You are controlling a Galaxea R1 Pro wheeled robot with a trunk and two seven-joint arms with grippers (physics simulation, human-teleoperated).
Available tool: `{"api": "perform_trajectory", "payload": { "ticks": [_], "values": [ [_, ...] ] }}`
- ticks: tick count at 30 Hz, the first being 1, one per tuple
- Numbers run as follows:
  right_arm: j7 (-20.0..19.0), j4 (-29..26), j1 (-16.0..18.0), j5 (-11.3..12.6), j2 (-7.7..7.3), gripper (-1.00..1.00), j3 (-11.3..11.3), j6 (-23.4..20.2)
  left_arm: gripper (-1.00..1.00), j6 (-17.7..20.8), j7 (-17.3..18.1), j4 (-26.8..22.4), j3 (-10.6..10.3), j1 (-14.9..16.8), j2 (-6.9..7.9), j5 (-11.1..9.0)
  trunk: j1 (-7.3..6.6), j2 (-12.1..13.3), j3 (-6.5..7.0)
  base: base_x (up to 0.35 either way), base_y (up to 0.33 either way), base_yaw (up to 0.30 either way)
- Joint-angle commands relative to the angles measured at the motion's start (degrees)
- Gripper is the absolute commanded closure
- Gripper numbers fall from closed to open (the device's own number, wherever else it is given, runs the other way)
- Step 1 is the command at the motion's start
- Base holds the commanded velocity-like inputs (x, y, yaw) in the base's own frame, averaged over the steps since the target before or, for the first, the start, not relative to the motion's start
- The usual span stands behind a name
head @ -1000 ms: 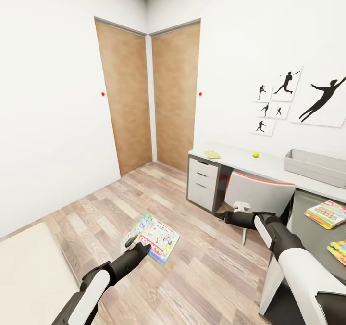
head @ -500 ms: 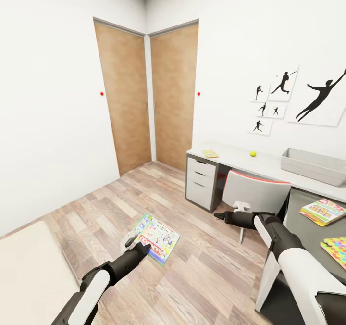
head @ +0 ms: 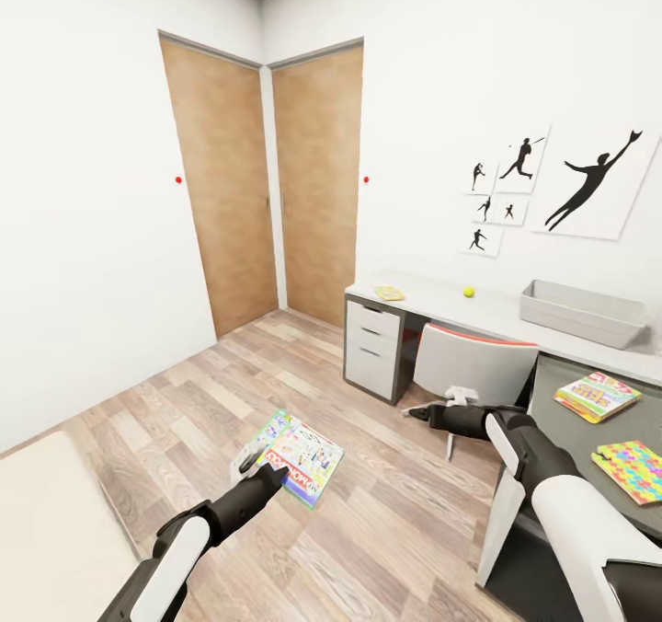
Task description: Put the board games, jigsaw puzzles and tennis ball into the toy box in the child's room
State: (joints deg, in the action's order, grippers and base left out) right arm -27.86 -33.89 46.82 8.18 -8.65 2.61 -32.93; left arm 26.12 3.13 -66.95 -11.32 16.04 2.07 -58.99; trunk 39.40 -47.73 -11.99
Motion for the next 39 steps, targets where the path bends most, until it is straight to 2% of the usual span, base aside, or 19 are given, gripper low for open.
{"api": "perform_trajectory", "payload": {
  "ticks": [1,9,31,39],
  "values": [
    [0.0,-0.04,0.04,0.43,0.02,-1.0,0.14,-0.47,1.0,0.15,0.04,-0.03,-0.04,0.04,0.04,-0.24,0.01,-0.06,-0.08,0.0,0.0,-0.024],
    [0.07,-0.03,0.03,0.43,0.19,-1.0,0.12,-0.49,1.0,0.16,0.04,-0.03,-0.03,0.04,0.04,-0.29,0.01,-0.06,-0.08,0.0,0.0,-0.174],
    [0.28,-0.03,0.04,0.35,0.27,-1.0,-0.3,-0.47,1.0,0.16,0.07,-0.03,0.07,-0.23,0.04,-0.3,0.01,-0.06,-0.08,0.0,0.0,-0.272],
    [0.17,0.03,-0.05,0.34,0.04,-1.0,-0.35,0.01,1.0,0.16,-0.03,-0.03,0.07,-0.23,0.01,-0.2,0.01,-0.06,-0.08,0.0,0.0,-0.105]
  ]
}}
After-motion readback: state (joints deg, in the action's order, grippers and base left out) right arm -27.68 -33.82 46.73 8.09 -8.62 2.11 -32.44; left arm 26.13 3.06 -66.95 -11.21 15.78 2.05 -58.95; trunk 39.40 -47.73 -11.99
